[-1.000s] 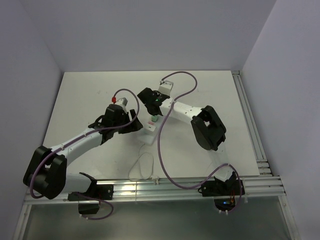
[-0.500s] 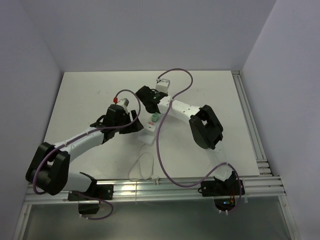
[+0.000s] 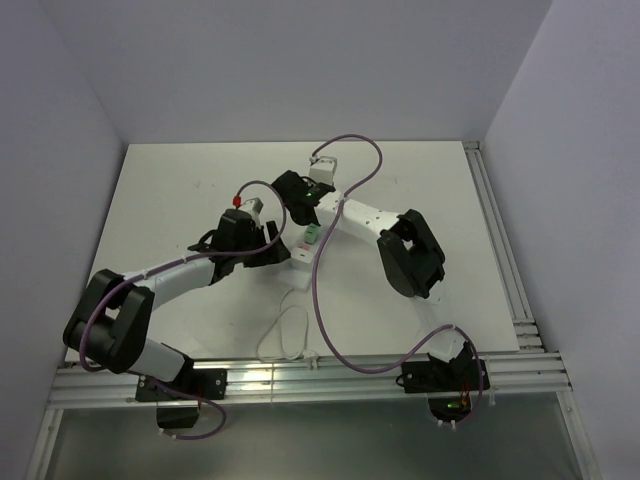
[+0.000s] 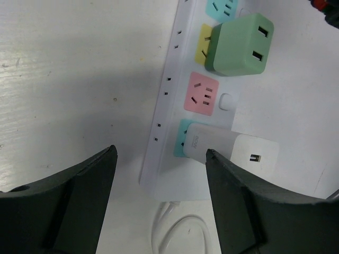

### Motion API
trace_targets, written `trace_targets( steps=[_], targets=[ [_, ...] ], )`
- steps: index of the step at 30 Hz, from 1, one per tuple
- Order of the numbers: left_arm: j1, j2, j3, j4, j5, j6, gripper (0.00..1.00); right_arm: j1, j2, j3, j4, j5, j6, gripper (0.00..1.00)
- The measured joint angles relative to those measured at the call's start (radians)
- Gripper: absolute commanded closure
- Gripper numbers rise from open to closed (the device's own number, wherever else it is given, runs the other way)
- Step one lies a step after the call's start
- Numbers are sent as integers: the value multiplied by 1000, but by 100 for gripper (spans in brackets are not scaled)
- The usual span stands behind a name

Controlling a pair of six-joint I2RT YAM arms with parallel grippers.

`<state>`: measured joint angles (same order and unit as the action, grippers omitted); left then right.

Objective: Insert the plug

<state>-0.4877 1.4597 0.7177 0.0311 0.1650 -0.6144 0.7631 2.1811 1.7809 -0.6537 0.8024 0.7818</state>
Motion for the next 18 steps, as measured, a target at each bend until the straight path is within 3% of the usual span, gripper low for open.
trace_targets(
  steps=[18],
  targets=[
    [0,0,-11,33,31,12,26,0,-1,-4,67,-27,-80,100]
  ],
)
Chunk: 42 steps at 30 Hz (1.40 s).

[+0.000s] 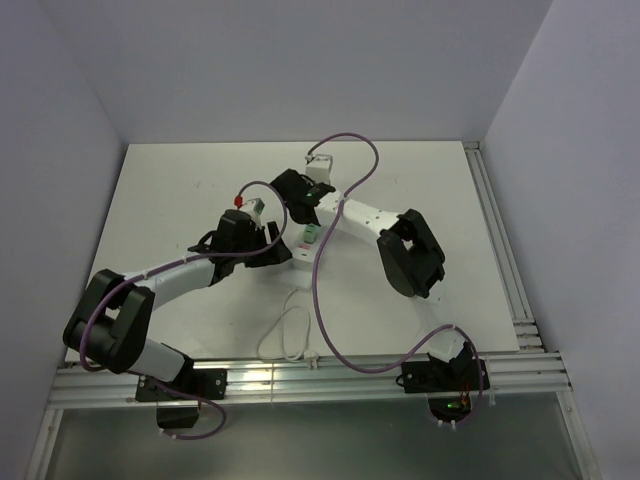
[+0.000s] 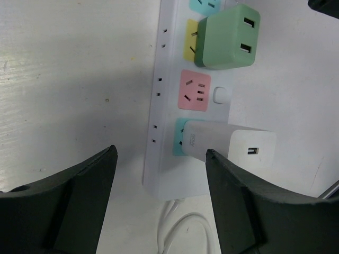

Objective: Insert the plug

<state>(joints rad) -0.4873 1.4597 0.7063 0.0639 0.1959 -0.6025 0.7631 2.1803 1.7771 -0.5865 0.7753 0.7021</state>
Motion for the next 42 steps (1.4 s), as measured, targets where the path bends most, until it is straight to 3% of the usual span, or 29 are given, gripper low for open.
trace_targets(
  steps=[12,21,29,36,42],
  targets=[
    [15,-3,-1,1,19,0,25,0,-1,-1,51,-41,-71,100],
    [164,-60,-80,58,91,-30,23,0,-33,-60,135,-86,-119,100],
    [224,157,-30,162,138,-100,28,0,-58,-117,231,-135,-177,100],
    [92,158,-33,192,73,-142,28,0,-106,-206,332,-193,-230,100],
    [-52,112,-142,315,36,-228,29,5,-198,-333,386,-269,-275,100]
  ],
)
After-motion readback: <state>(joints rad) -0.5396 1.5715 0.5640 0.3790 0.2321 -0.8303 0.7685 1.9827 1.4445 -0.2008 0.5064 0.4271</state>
